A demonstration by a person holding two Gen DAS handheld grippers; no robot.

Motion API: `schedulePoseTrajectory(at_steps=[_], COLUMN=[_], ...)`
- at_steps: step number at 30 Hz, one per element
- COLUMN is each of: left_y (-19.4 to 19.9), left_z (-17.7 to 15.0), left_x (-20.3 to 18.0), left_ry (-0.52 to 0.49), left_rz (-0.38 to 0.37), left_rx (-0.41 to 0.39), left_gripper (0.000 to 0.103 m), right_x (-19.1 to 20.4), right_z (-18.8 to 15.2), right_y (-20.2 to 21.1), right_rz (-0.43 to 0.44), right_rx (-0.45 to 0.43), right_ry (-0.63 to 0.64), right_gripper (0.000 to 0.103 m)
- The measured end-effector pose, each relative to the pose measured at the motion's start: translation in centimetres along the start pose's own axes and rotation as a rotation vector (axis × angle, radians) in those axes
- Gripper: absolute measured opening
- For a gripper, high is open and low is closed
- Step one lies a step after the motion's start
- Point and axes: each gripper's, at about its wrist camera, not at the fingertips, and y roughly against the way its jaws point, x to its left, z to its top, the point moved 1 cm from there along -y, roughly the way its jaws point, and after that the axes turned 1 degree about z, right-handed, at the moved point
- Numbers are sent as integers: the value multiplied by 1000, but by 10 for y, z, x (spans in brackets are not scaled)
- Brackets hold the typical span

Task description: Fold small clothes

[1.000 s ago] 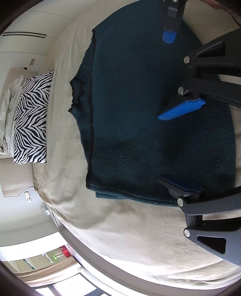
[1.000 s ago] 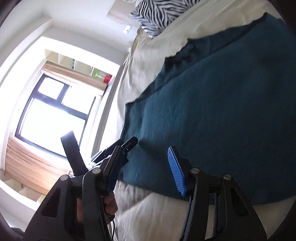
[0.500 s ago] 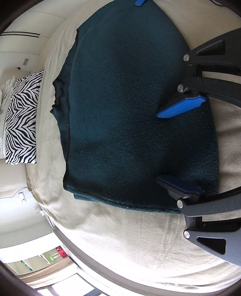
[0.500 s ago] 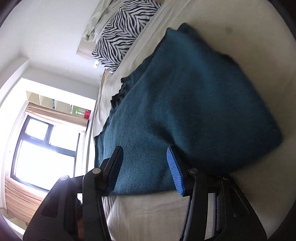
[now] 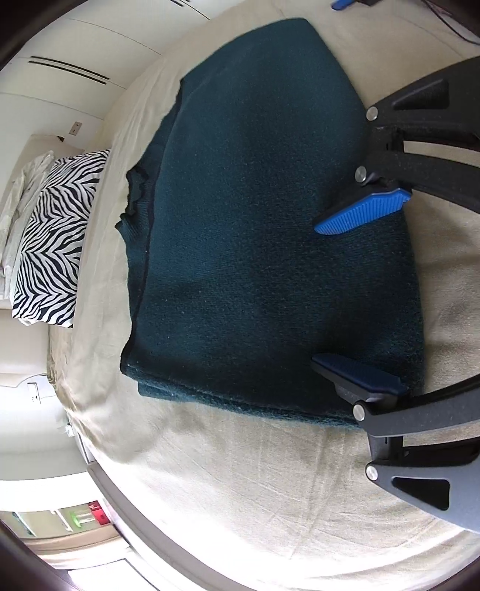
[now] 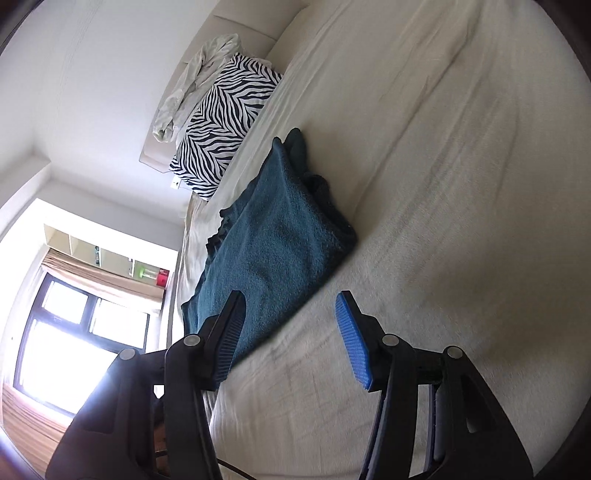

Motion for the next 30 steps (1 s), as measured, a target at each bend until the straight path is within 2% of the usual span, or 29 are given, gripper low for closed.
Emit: schedulePoseTrajectory(at_steps=[3, 5, 6, 9, 12, 17, 19, 24, 28, 30], left_y=[23, 35, 37, 34, 30, 14, 0, -17, -25, -24], left_z=[-7, -14, -17, -23, -23, -10, -3, 9, 11, 11], left_x=[27, 48, 57, 79, 97, 101, 100, 105, 117, 118], left_ry=[131, 218, 252, 303, 368, 410, 425, 486, 563, 563], left_rz=[-59, -110, -129, -111, -164, -290, -365, -438, -549, -580], left_rx=[-50, -77, -78, -50, -35, 15, 74, 129, 157, 160], left_gripper=[70, 70, 70, 70, 70, 70, 70, 71, 71, 71], right_x=[2, 2, -1, 3, 9, 21, 28, 45, 51, 55], right_z=[-10, -18, -23, -31, -40, -55, -63, -80, -94, -101], right_y=[20, 35, 44, 55, 59, 40, 32, 13, -2, -7], right_rz=[1, 11, 20, 40, 61, 91, 105, 150, 194, 211], right_rx=[-16, -27, -31, -26, -2, 56, 82, 141, 193, 214], right_ry=[12, 8, 4, 19, 32, 46, 62, 88, 73, 75], right_gripper=[51, 56, 57, 57, 57, 57, 57, 57, 57, 57])
